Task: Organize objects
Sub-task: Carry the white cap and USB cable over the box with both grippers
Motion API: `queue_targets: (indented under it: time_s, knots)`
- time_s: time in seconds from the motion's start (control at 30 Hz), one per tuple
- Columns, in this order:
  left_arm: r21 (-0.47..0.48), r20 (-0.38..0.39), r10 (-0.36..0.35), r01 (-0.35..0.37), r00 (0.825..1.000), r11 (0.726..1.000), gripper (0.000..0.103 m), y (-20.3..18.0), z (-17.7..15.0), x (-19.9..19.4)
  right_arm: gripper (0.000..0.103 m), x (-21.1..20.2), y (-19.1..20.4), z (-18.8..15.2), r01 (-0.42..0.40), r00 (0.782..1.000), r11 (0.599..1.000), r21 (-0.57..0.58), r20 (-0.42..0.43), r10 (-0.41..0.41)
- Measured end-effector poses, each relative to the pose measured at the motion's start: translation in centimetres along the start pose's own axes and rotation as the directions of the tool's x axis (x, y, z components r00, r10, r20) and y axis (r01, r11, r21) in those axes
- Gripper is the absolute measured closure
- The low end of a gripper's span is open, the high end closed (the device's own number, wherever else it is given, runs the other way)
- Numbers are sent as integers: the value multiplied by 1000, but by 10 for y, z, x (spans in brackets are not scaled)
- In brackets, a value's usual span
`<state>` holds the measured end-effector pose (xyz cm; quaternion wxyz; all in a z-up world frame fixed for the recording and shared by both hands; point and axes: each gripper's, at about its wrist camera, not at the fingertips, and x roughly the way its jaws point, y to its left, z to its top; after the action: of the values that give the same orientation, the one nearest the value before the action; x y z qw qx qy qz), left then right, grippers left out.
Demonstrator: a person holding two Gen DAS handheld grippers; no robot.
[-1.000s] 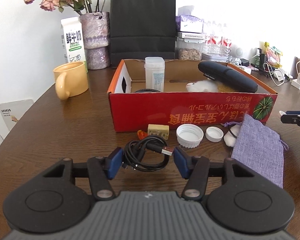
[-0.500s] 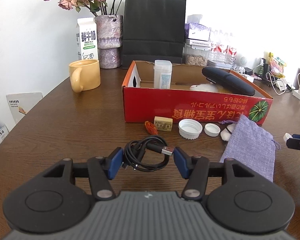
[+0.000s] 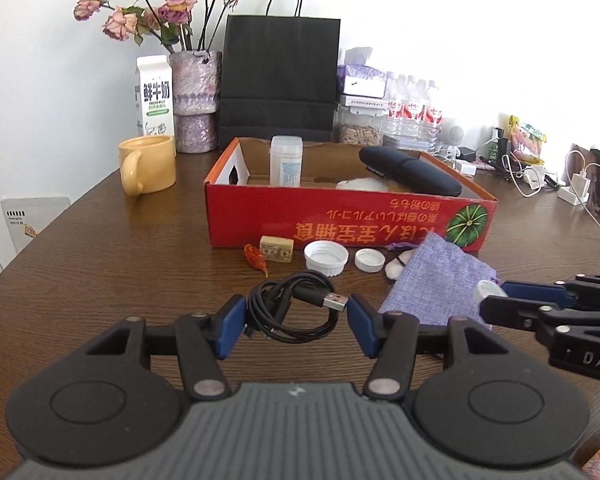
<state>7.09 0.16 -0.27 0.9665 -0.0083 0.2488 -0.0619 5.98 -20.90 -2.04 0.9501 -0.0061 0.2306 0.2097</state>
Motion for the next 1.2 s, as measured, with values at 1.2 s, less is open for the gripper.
queue_targets:
  time_s: [1.2]
  knots:
    - [-4,148,-5,6,989,1000,45,-6,87,60,76,80,11,86,82,991,993,-83,116,-72]
